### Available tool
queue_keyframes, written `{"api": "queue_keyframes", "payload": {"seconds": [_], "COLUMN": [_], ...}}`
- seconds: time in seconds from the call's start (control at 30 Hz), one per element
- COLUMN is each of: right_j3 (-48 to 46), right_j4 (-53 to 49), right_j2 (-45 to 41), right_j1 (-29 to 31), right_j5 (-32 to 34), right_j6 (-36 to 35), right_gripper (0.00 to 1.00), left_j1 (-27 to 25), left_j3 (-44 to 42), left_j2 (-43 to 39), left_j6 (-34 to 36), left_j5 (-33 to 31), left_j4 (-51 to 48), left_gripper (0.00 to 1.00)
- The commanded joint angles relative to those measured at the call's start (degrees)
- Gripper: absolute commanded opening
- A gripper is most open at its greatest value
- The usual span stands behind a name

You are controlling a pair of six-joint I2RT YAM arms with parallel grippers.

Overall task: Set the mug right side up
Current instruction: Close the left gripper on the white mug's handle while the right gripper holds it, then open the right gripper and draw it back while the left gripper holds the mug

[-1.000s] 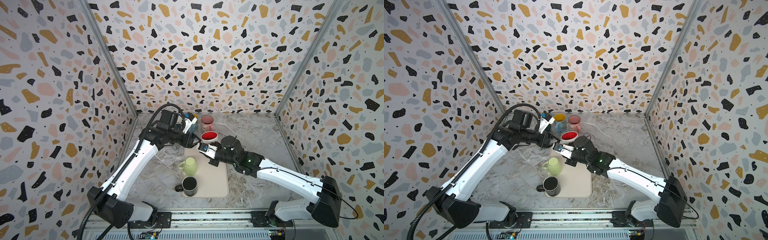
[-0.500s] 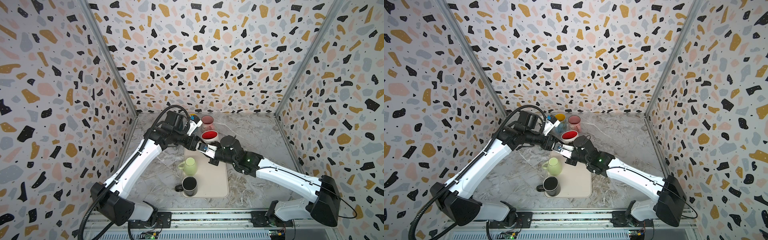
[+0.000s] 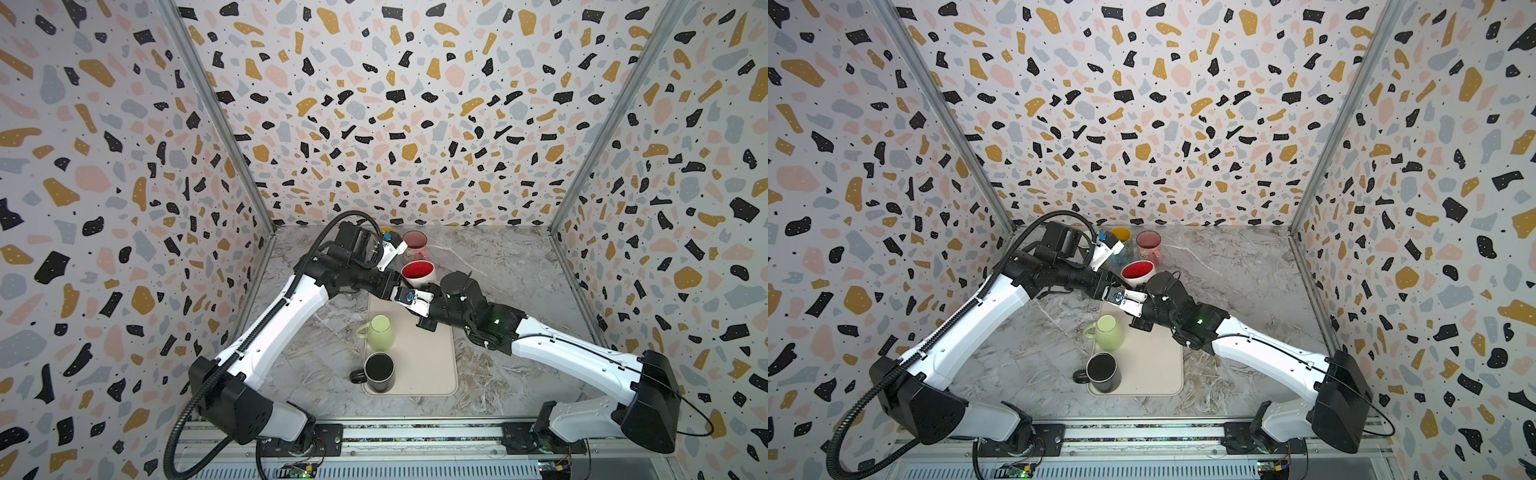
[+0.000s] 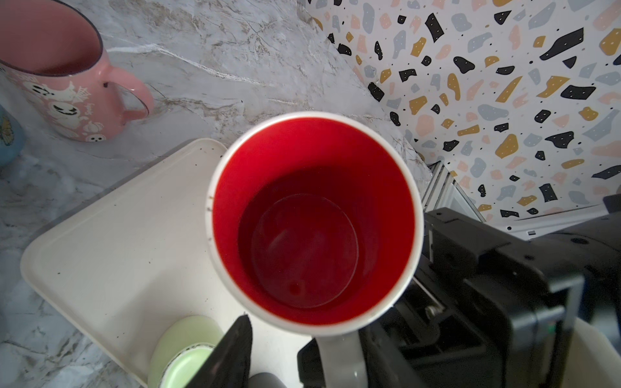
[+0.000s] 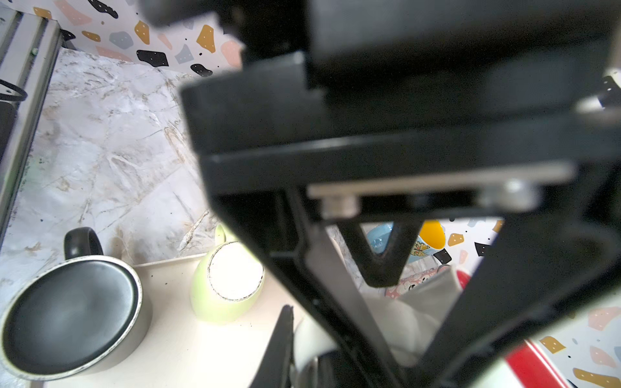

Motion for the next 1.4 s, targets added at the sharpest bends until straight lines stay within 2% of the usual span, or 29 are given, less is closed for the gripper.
{"api": "queue_keyframes", "payload": {"seconds": [0.0, 0.2, 0.3, 0.4, 0.7, 0.87, 1.07, 1.37], "right_j3": [1.3, 1.0, 0.7, 0.4, -0.2, -0.4, -0.3, -0.4], "right_j4": [6.5, 7.4, 8.2, 8.8, 9.1, 7.7, 5.4, -1.2], "right_j2": [-3.2, -3.4, -3.9, -4.2, -4.6, -5.3, -5.7, -8.2], "right_j1": [0.6, 0.7, 0.6, 0.6, 0.6, 0.7, 0.6, 0.7], "right_j5": [0.7, 1.3, 2.0, 2.7, 4.9, 6.4, 8.6, 12.9], "right_j6": [-1.8, -2.2, -2.8, -3.2, -2.7, -2.7, -2.8, -1.0], "right_gripper": [0.0, 0.0, 0.0, 0.0, 0.01, 0.21, 0.39, 0.38], "left_j1": [-0.4, -0.9, -1.3, -1.8, -2.2, -2.2, -2.2, -0.6], "left_j3": [-1.3, -2.1, -2.5, -2.9, -2.6, -0.9, 2.2, 8.5], "left_j2": [0.7, 0.7, 0.7, 0.6, -0.3, 0.4, 2.8, 8.7], "left_j6": [-0.2, -0.2, 0.2, 0.2, -3.6, -4.8, -5.3, -5.4], "left_j5": [0.5, 0.8, 1.2, 1.3, 0.1, -1.3, -3.5, -10.2], "left_j4": [0.3, -0.3, -0.8, -0.8, 5.0, 6.6, 7.3, 8.4], "left_gripper": [0.44, 0.28, 0.11, 0.0, 0.0, 0.0, 0.0, 0.0]}}
